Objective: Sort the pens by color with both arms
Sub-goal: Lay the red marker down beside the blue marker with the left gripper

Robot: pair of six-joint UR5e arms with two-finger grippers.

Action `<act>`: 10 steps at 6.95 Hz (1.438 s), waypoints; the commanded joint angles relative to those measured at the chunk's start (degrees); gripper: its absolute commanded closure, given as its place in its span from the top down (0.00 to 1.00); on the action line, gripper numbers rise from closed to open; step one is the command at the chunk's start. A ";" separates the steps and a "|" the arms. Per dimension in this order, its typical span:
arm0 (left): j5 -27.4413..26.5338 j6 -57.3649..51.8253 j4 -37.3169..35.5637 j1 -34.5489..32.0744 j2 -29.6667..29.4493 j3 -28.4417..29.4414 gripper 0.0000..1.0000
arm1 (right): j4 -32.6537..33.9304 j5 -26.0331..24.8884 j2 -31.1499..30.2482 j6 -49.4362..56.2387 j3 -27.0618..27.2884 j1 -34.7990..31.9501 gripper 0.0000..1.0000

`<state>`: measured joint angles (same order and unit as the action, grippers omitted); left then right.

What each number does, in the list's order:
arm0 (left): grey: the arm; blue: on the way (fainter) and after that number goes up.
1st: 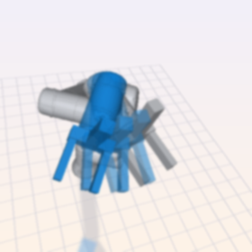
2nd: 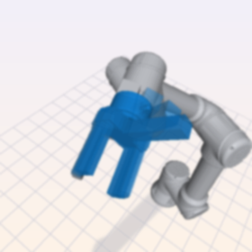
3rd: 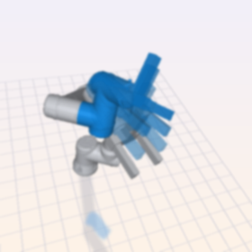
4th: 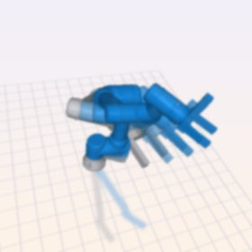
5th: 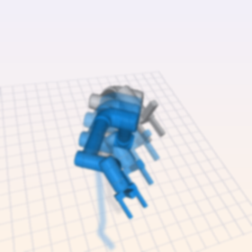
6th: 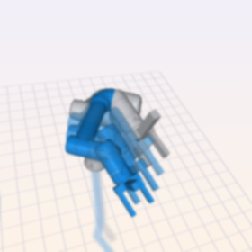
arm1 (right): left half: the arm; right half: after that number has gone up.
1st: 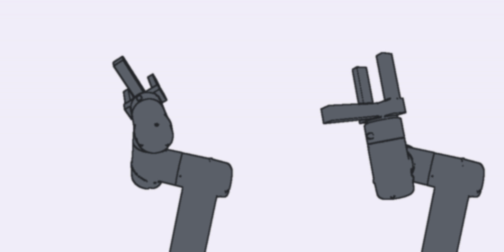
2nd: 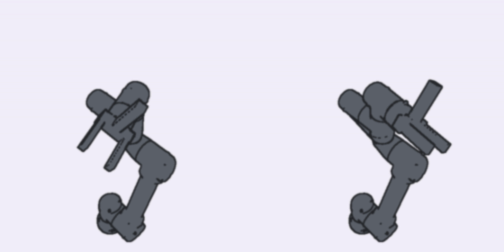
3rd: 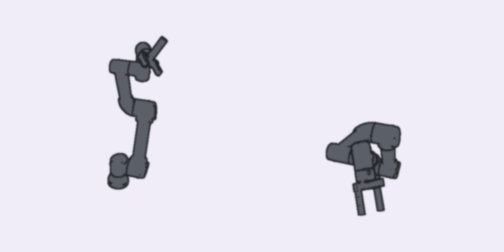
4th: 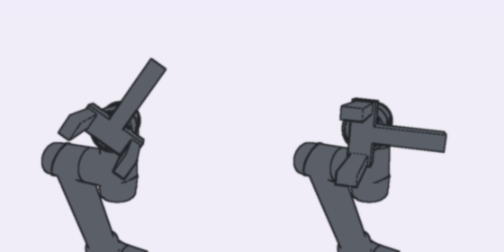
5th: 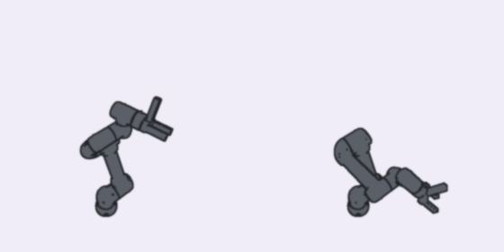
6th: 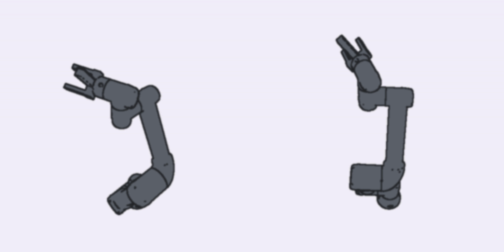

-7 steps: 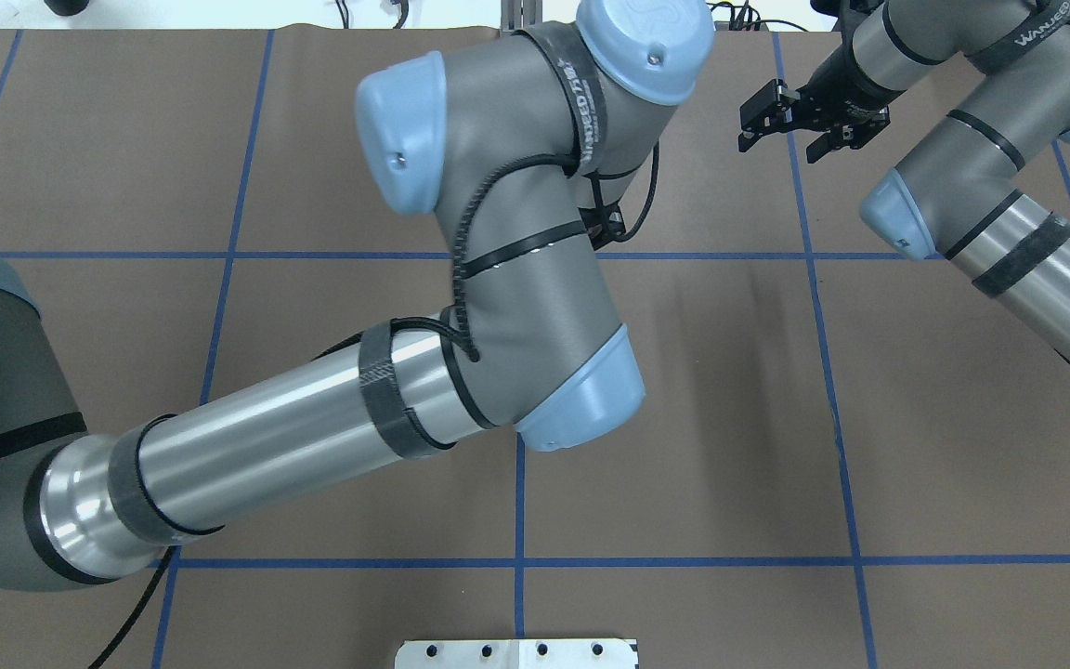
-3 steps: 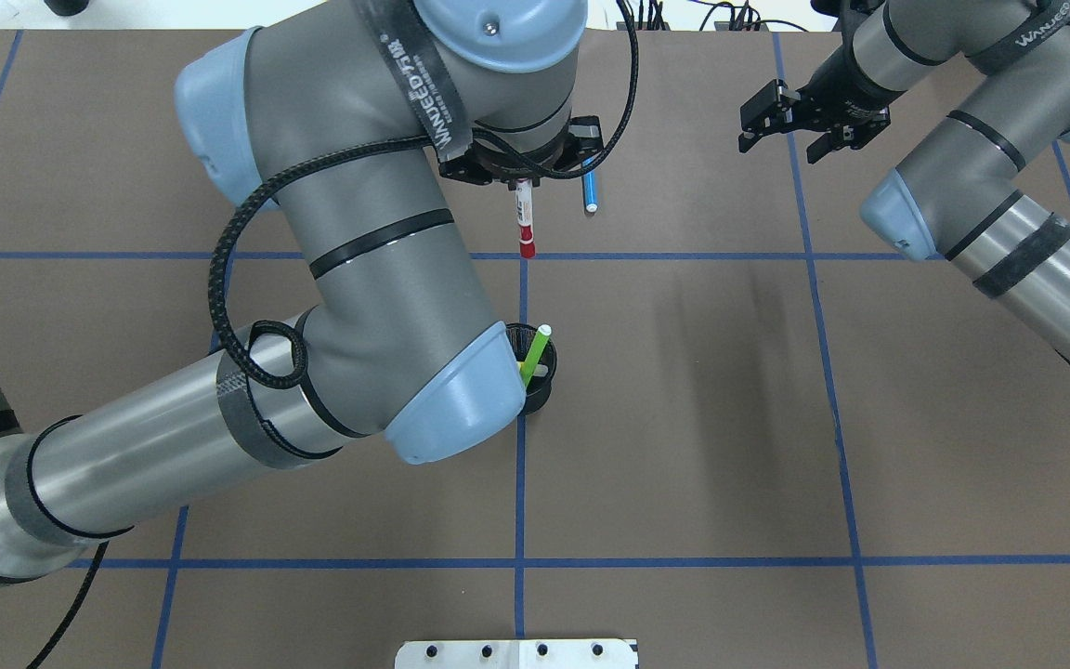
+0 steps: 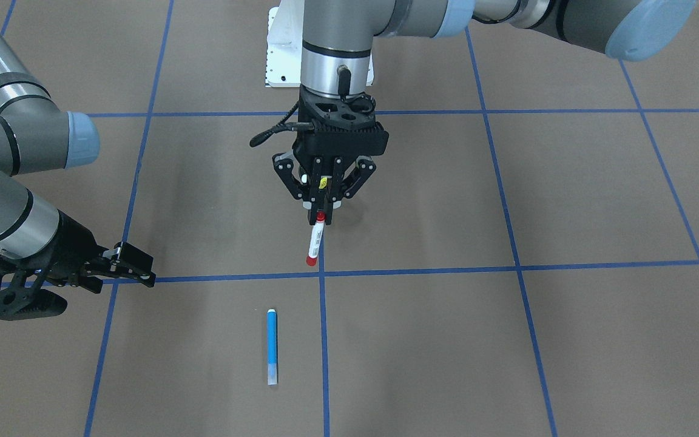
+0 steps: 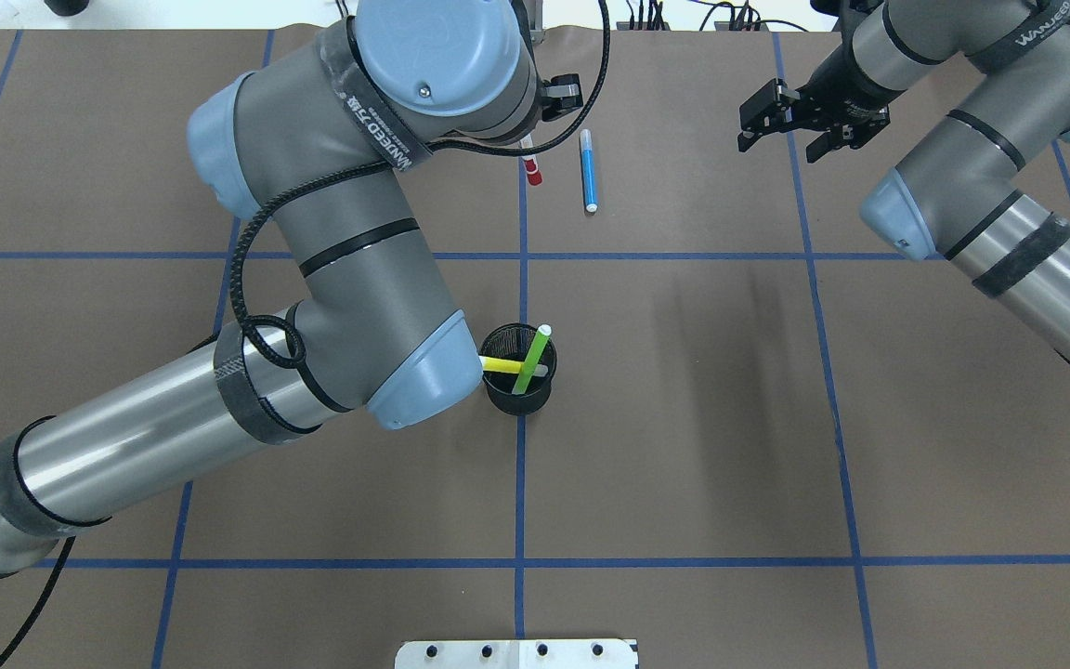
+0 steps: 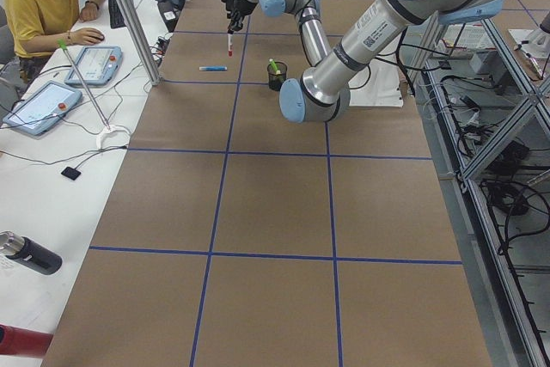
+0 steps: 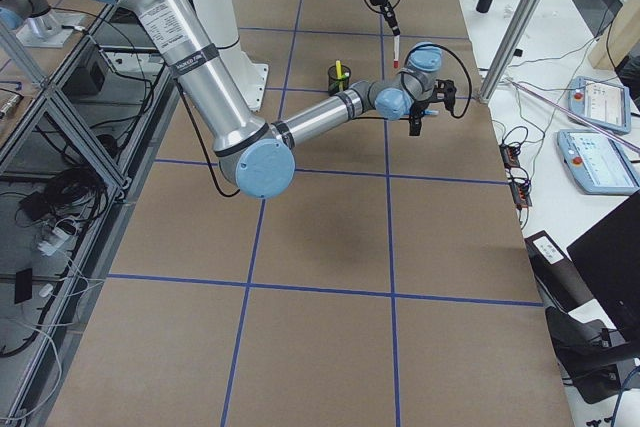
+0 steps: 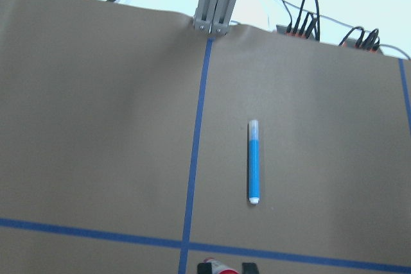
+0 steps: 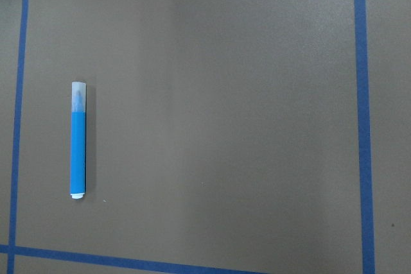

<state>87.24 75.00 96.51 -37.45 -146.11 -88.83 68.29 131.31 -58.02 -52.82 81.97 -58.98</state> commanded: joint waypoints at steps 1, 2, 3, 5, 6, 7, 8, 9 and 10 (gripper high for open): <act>-6.88 0.14 14.79 -0.16 0.12 11.87 0.00 | -0.09 -0.09 0.01 -0.01 0.03 0.00 0.99; -9.34 0.14 19.89 -0.16 -0.75 18.10 0.00 | -0.09 -0.17 0.01 -0.01 0.03 0.00 0.99; -10.85 0.14 26.29 -0.16 -2.85 25.21 0.00 | -0.09 -0.18 0.10 -0.01 0.03 0.09 0.99; -13.84 0.14 35.98 -0.16 -7.95 39.12 0.00 | -0.09 -0.18 0.10 -0.01 0.03 0.09 0.99; -14.02 0.14 37.16 0.01 -7.96 39.69 0.00 | -0.09 -0.18 0.02 -0.01 -0.06 0.18 0.99; -14.03 0.14 37.17 0.36 -7.96 39.70 0.22 | -0.09 -0.26 0.10 0.08 -0.15 0.18 0.99; -14.03 0.14 37.17 1.06 -7.88 39.61 0.72 | -0.09 -0.26 0.10 0.08 -0.24 0.18 0.99; -14.03 0.06 37.08 2.02 -7.62 39.09 0.99 | -0.09 -0.26 0.10 0.08 -0.24 0.18 0.99; -14.03 0.06 36.91 2.90 -7.44 39.00 0.99 | -0.09 -0.35 0.19 0.08 -0.24 0.18 0.99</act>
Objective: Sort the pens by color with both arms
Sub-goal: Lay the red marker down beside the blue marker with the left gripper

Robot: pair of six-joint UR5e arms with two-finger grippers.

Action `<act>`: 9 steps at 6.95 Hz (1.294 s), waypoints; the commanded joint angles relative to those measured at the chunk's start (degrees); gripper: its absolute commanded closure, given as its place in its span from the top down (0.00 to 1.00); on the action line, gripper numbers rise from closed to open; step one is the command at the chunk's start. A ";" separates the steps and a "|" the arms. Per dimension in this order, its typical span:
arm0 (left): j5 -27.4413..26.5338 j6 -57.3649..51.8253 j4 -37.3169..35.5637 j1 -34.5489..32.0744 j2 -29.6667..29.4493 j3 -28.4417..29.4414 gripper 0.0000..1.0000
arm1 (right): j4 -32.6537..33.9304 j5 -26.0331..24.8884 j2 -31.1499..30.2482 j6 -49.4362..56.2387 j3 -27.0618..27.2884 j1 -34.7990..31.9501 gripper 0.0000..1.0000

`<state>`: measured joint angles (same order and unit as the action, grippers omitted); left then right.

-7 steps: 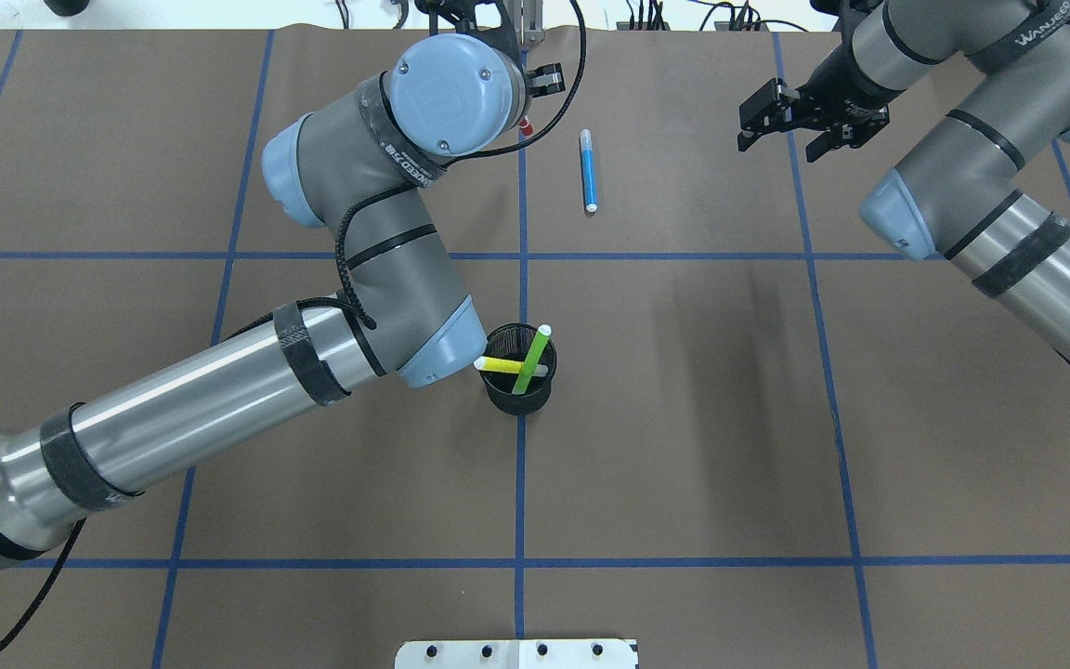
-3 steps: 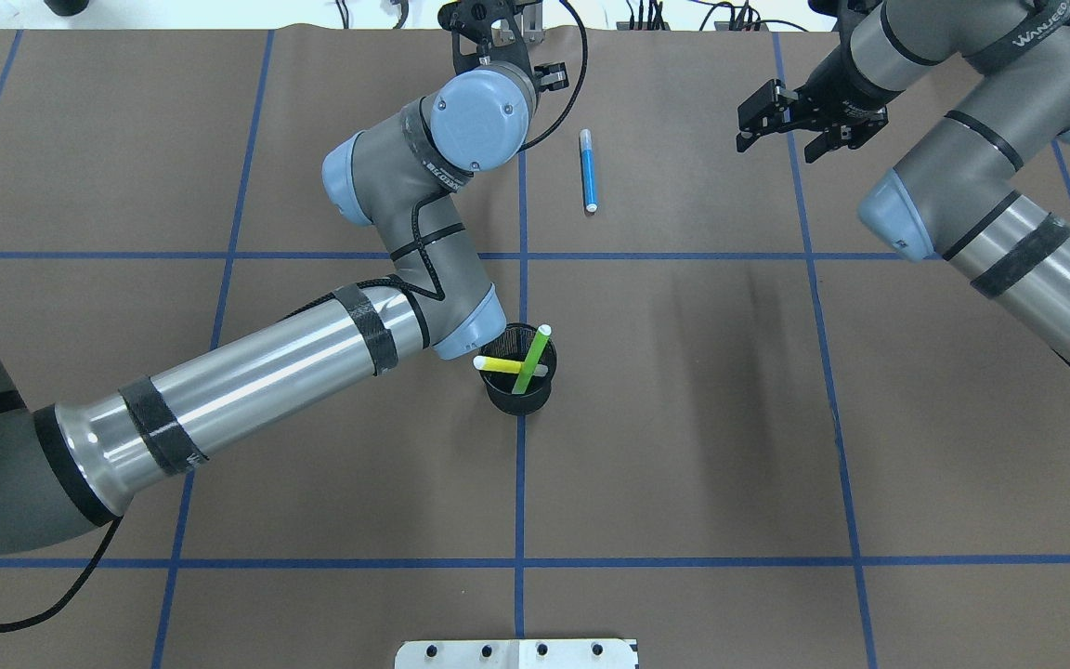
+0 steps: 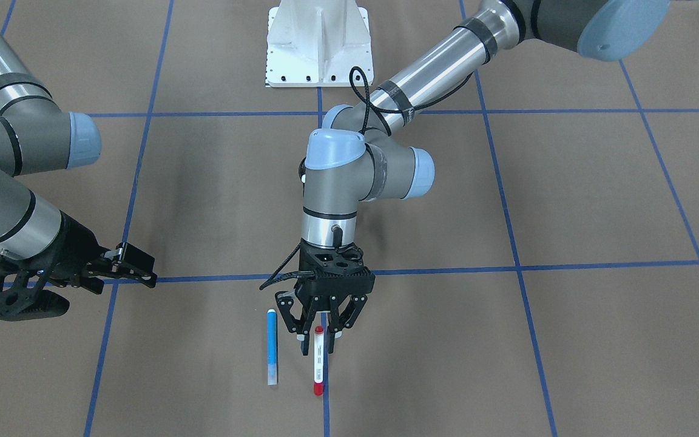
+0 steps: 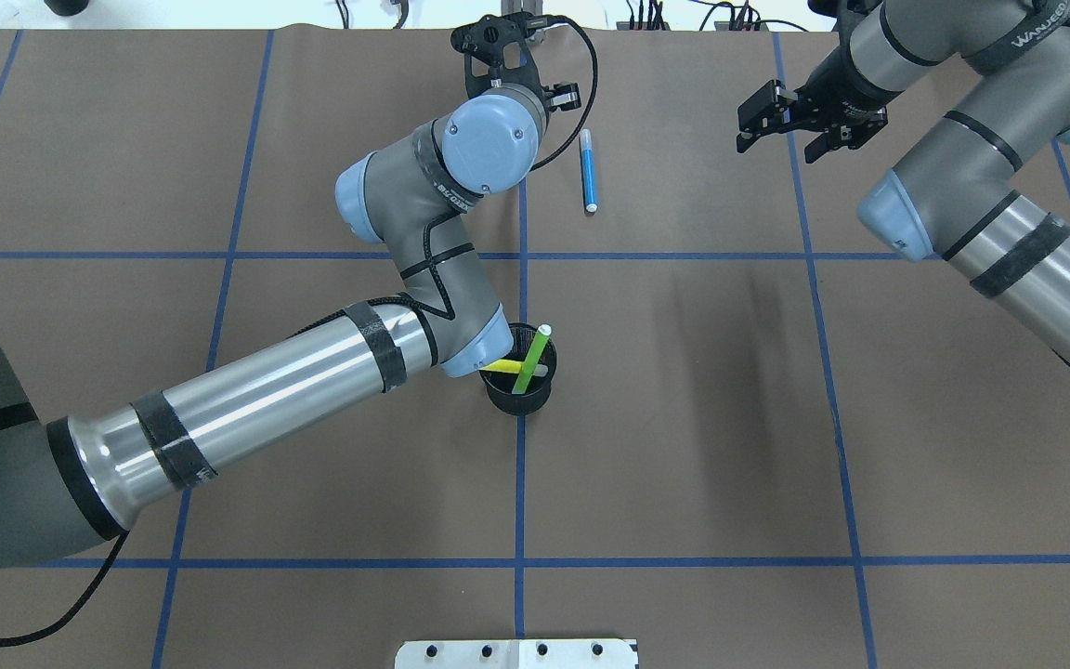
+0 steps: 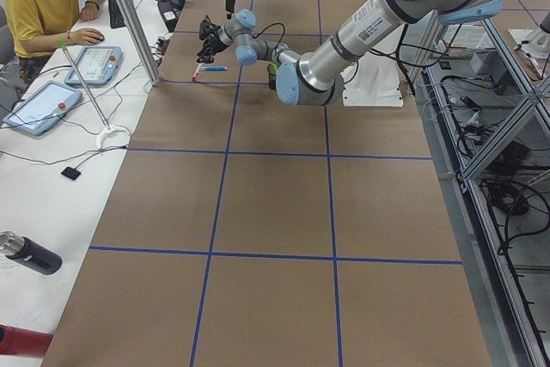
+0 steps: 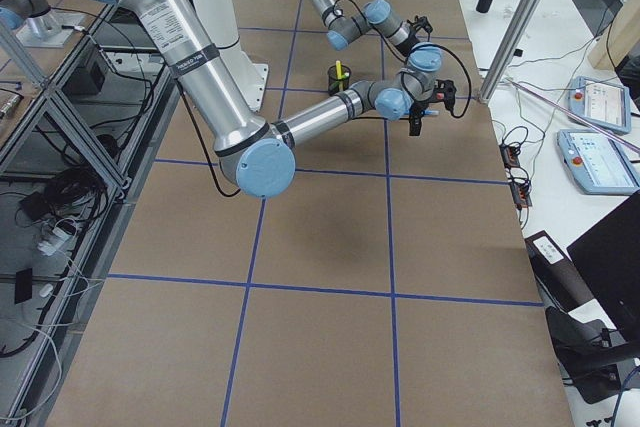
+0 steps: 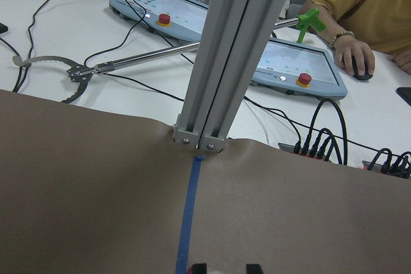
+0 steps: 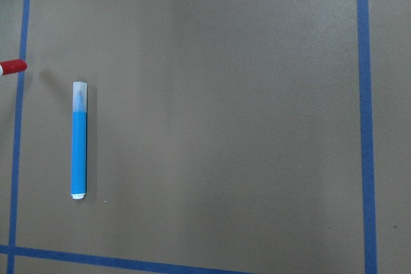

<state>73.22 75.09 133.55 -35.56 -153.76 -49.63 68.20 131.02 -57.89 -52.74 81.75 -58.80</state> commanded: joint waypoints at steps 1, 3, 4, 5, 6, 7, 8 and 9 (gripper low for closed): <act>0.08 -0.11 -0.31 1.11 0.47 -1.51 0.99 | 0.00 -0.07 0.06 0.00 -0.01 0.00 0.99; 1.39 -0.64 -2.92 1.02 5.11 -9.91 0.99 | 0.00 -0.07 0.24 0.09 -0.01 0.00 0.99; 7.40 -1.16 -11.73 0.50 5.39 -13.96 0.99 | 0.00 -0.07 0.50 0.09 0.07 0.09 0.99; 9.38 -5.87 -18.95 -0.03 5.66 -18.87 0.99 | 0.09 0.02 0.59 -0.08 0.33 0.00 0.99; 12.09 -9.13 -24.68 -0.30 8.53 -24.40 0.99 | 0.17 0.11 0.68 -0.78 0.86 0.09 0.99; 18.82 -12.04 -29.18 -2.91 11.52 -29.33 0.99 | 0.96 0.46 0.50 -1.66 2.52 0.09 0.99; 23.94 -16.51 -33.14 -5.89 14.68 -34.86 0.99 | 4.10 0.55 0.59 -4.19 5.67 1.22 0.99; 28.60 -22.21 -37.96 -9.06 17.41 -40.14 0.99 | 8.57 0.37 0.59 -7.00 10.48 2.97 0.99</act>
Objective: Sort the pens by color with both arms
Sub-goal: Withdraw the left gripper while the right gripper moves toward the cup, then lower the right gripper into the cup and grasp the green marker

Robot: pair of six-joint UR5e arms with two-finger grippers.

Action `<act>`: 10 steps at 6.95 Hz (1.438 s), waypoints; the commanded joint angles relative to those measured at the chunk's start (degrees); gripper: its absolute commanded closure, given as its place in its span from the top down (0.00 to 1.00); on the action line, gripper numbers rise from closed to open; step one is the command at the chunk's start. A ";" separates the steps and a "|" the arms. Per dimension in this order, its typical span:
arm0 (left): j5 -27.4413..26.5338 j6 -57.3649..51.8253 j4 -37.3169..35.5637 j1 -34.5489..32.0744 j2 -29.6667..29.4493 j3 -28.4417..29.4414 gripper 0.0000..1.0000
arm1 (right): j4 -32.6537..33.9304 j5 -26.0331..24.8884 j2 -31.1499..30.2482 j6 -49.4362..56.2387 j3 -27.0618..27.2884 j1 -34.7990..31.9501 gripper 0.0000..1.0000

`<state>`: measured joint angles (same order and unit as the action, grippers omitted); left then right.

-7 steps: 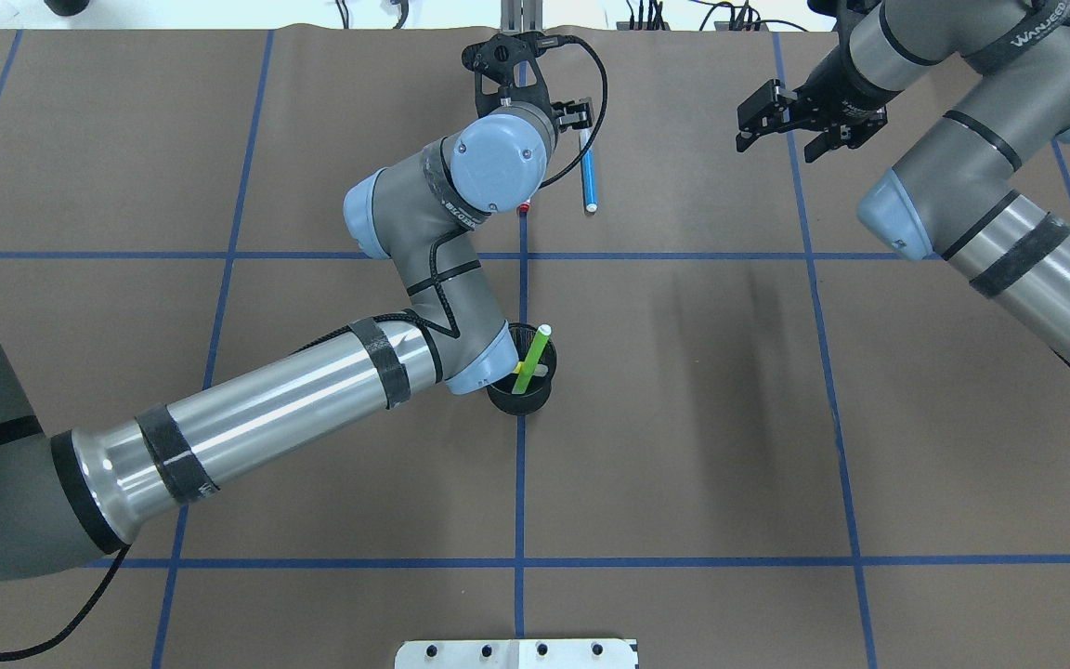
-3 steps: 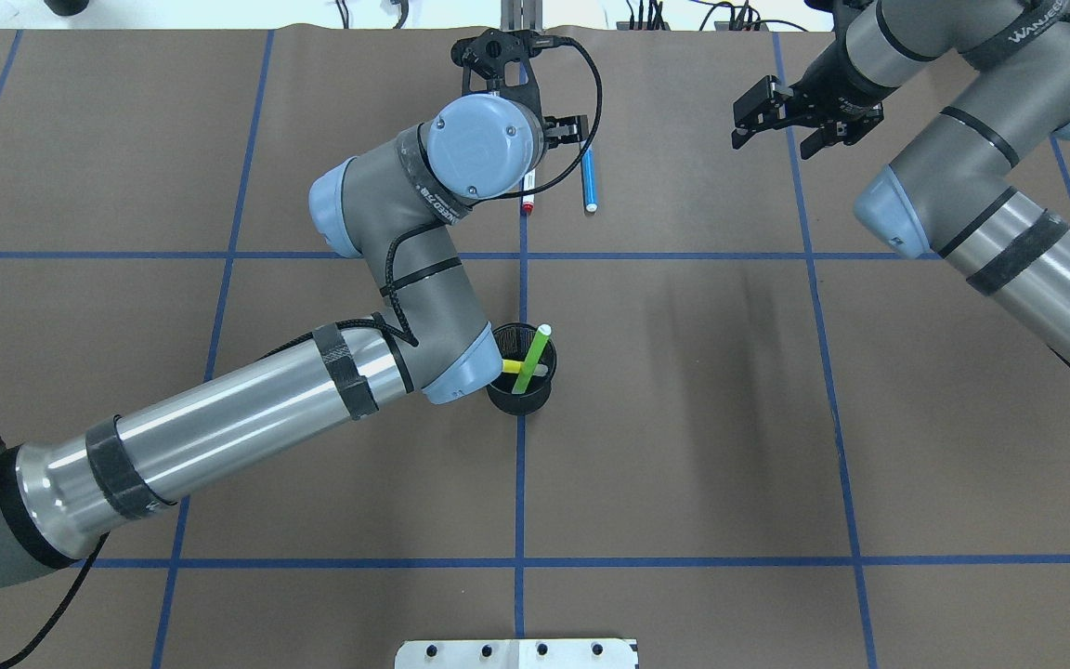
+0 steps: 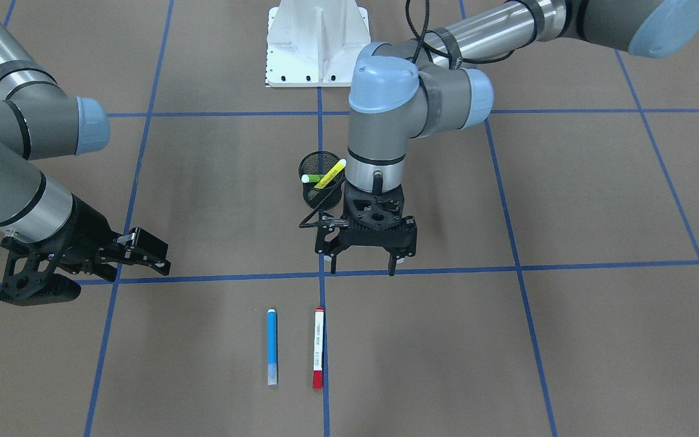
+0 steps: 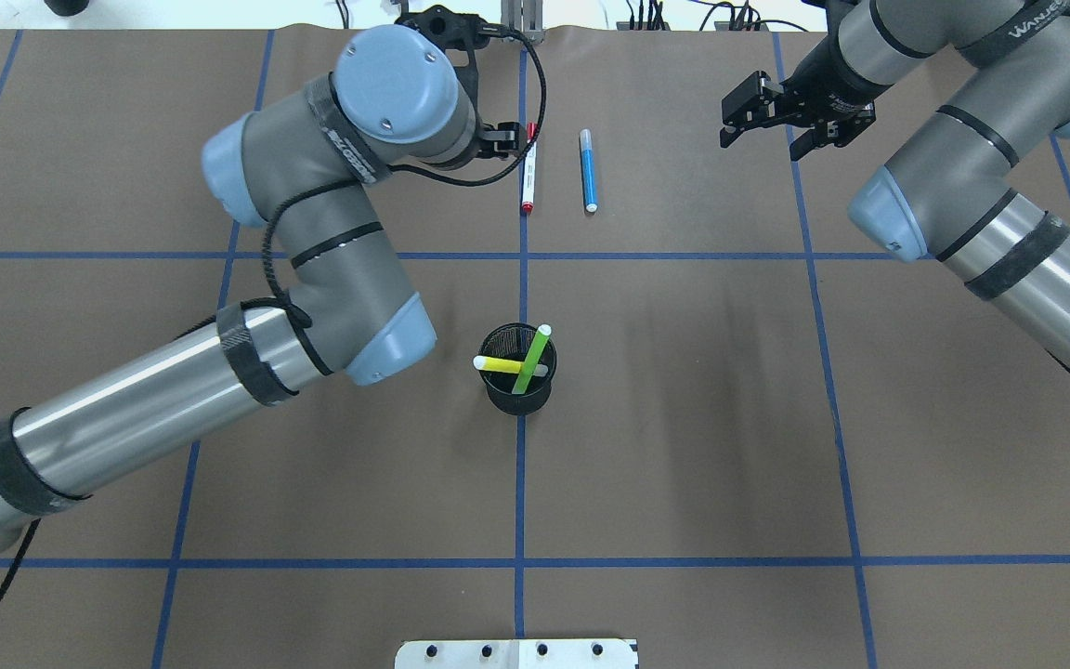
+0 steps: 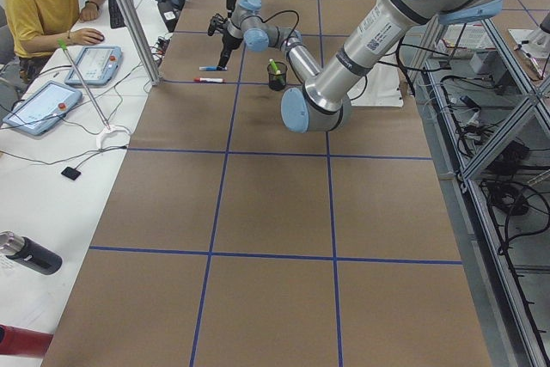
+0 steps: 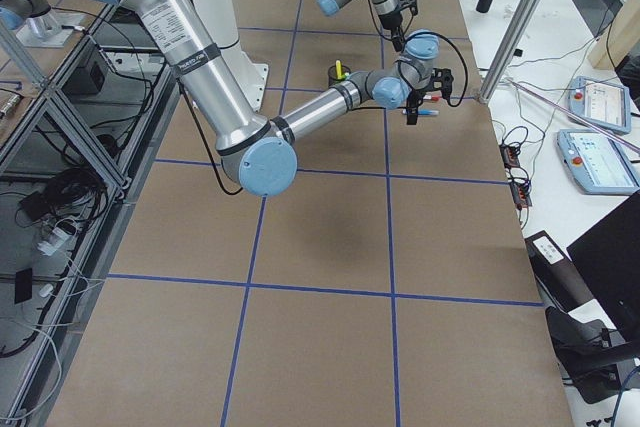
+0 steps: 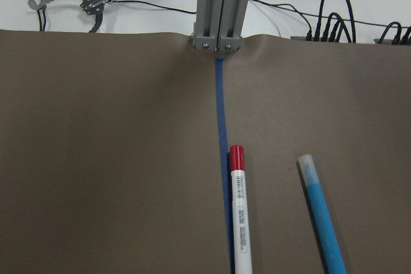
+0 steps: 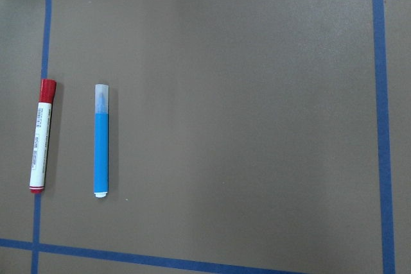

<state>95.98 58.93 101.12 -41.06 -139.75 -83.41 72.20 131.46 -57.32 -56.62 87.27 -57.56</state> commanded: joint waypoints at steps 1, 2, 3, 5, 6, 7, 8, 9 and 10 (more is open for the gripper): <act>9.89 -11.68 -9.32 -6.63 5.18 -9.55 0.99 | 8.62 -0.59 0.10 -6.45 9.28 4.10 0.99; 12.89 -17.91 -9.88 -8.66 8.15 -11.49 0.99 | 10.75 -3.12 1.23 -11.53 11.67 7.26 0.99; 13.61 -21.54 -9.80 -9.64 10.27 -12.38 0.99 | 13.82 -6.36 3.33 -15.50 12.13 11.55 0.98; 16.24 -25.96 -9.28 -10.96 11.60 -12.39 0.99 | 18.67 -9.20 6.60 -18.86 12.22 17.99 0.98; 16.34 -25.97 -9.18 -11.05 11.87 -12.57 0.99 | 18.68 -12.51 7.30 -19.31 12.22 21.41 0.94; 16.34 -25.97 -9.10 -11.05 11.96 -12.57 0.99 | 18.51 -16.11 7.66 -19.32 12.05 24.31 0.81; 16.34 -25.97 -9.09 -11.05 11.96 -12.57 0.99 | 18.42 -16.85 8.36 -19.32 11.70 25.47 0.70; 16.34 -25.97 -9.09 -11.05 11.96 -12.66 0.99 | 18.24 -16.94 8.45 -19.23 11.43 26.18 0.59; 16.34 -25.97 -9.09 -11.05 11.96 -12.57 0.99 | 18.07 -17.03 8.62 -18.71 11.26 26.71 0.56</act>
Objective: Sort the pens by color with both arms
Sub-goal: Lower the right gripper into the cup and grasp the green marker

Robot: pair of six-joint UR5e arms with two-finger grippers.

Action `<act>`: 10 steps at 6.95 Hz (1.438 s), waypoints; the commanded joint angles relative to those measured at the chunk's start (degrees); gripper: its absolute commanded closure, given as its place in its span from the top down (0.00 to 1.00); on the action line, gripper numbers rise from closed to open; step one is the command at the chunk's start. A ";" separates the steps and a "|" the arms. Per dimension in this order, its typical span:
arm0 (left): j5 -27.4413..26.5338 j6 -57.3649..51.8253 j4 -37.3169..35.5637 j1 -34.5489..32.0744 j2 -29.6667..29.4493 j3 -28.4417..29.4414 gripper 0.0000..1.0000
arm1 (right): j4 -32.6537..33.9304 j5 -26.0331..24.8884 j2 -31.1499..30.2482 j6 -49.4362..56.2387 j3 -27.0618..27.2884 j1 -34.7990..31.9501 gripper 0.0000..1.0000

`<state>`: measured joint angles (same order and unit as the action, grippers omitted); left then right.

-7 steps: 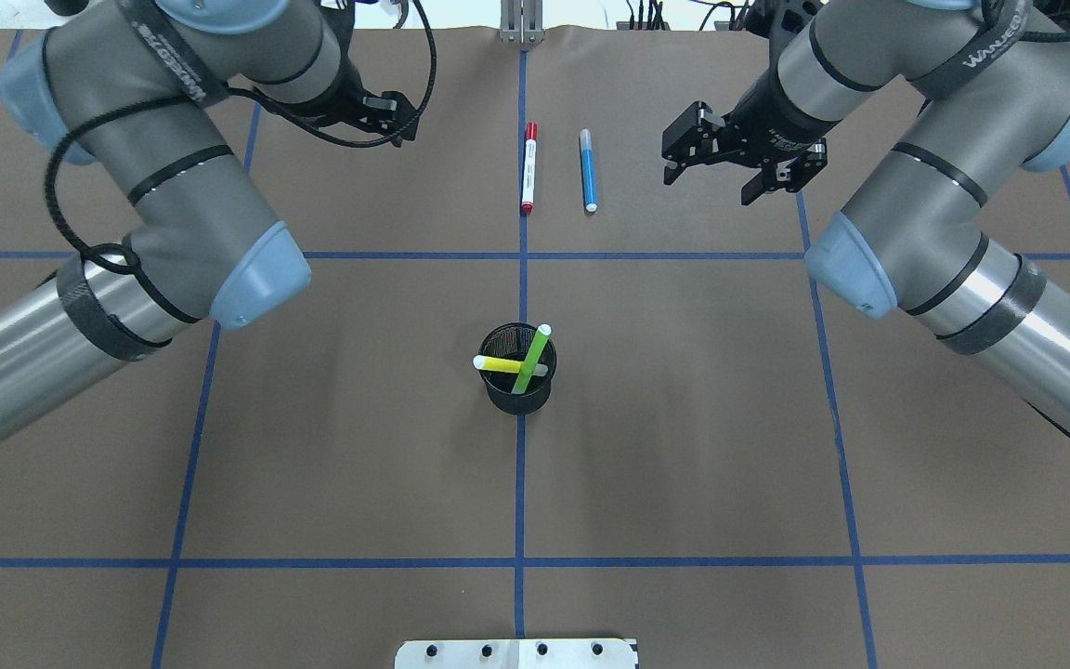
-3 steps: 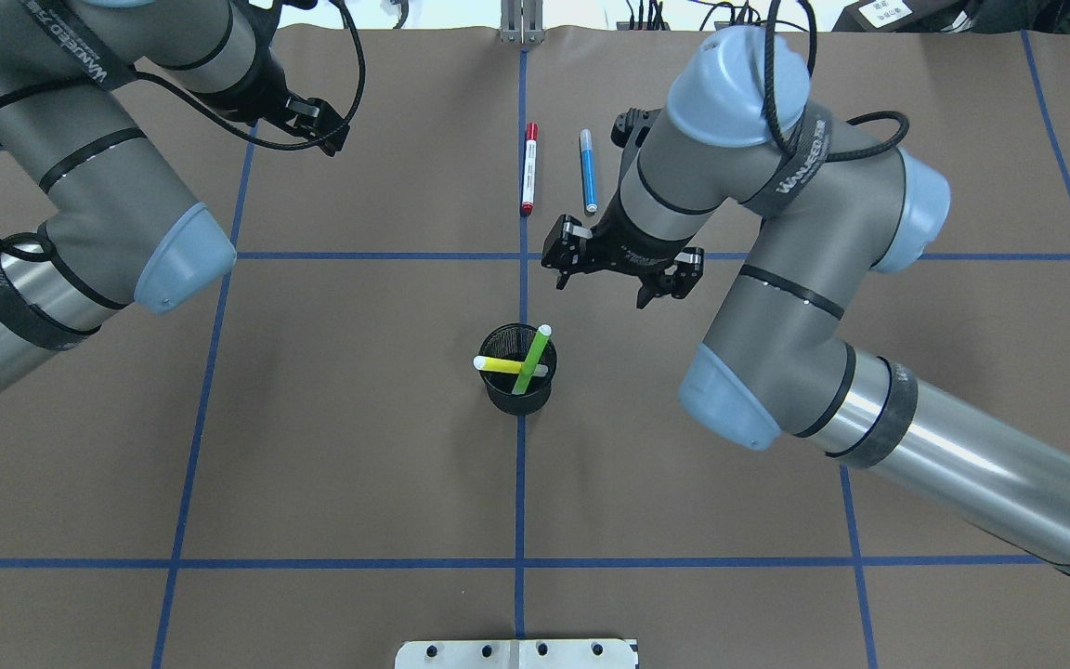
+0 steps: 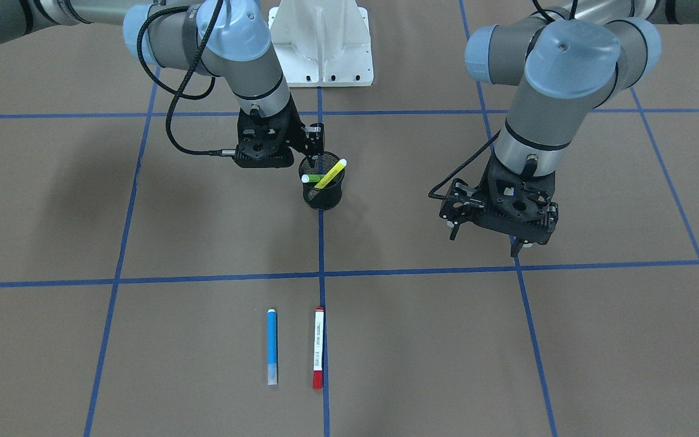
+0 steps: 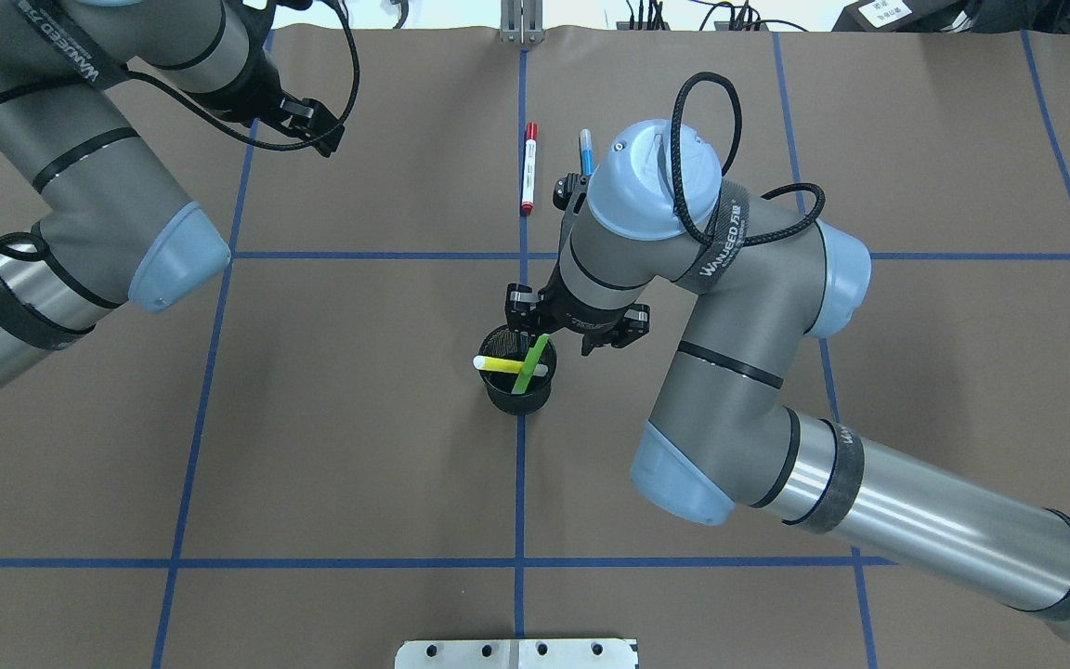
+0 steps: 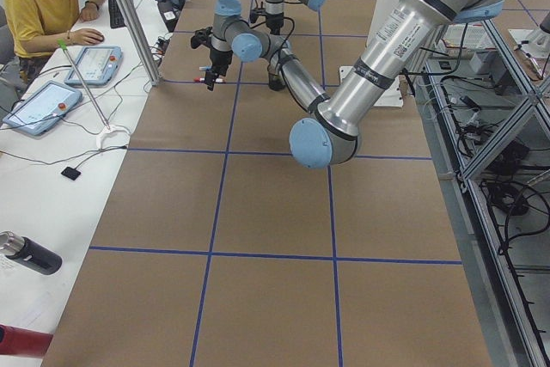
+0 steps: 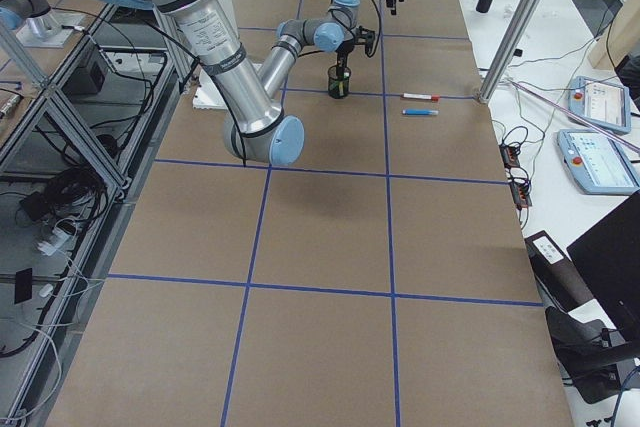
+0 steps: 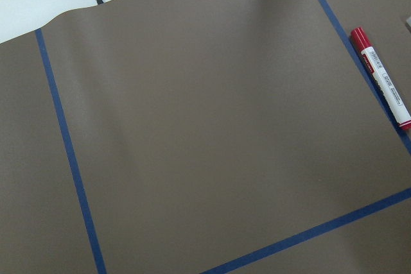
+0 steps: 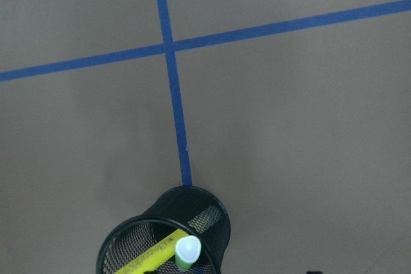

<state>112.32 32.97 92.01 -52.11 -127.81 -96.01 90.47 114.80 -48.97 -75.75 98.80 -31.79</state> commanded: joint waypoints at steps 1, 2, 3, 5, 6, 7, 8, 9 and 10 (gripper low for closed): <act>0.01 -0.01 0.01 0.00 0.02 0.03 0.99 | -0.29 -1.15 0.28 0.95 -0.62 0.94 0.56; 0.01 -0.01 0.01 0.00 0.02 0.03 0.99 | -1.68 -3.86 0.36 2.70 -1.67 0.94 0.56; 0.01 -0.01 0.01 0.00 0.02 0.03 0.99 | -5.53 -4.14 0.45 2.80 -4.55 0.85 0.56; 0.01 0.08 0.01 0.00 0.02 0.03 0.99 | -8.03 -4.15 0.89 2.63 -5.90 0.85 0.56; 0.01 0.08 0.01 0.00 0.02 -0.05 0.99 | -8.03 -4.06 1.33 2.28 -5.90 0.85 0.55; 0.01 0.34 0.01 0.00 0.02 -0.06 0.99 | -7.85 -3.89 1.33 2.19 -5.81 0.85 0.52; 0.01 0.52 0.01 0.00 0.02 -0.06 0.99 | -7.76 -3.88 1.24 2.19 -5.64 0.85 0.47; 0.01 0.52 0.01 0.08 0.02 -0.06 0.99 | -7.76 -4.06 1.07 2.53 -5.55 0.85 0.46; 0.01 0.61 0.01 0.08 0.02 -0.14 0.99 | -7.76 -4.41 0.72 2.62 -5.55 0.94 0.46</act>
<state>112.32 33.48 92.02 -52.07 -127.79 -96.10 82.69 110.70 -47.93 -73.29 93.20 -30.92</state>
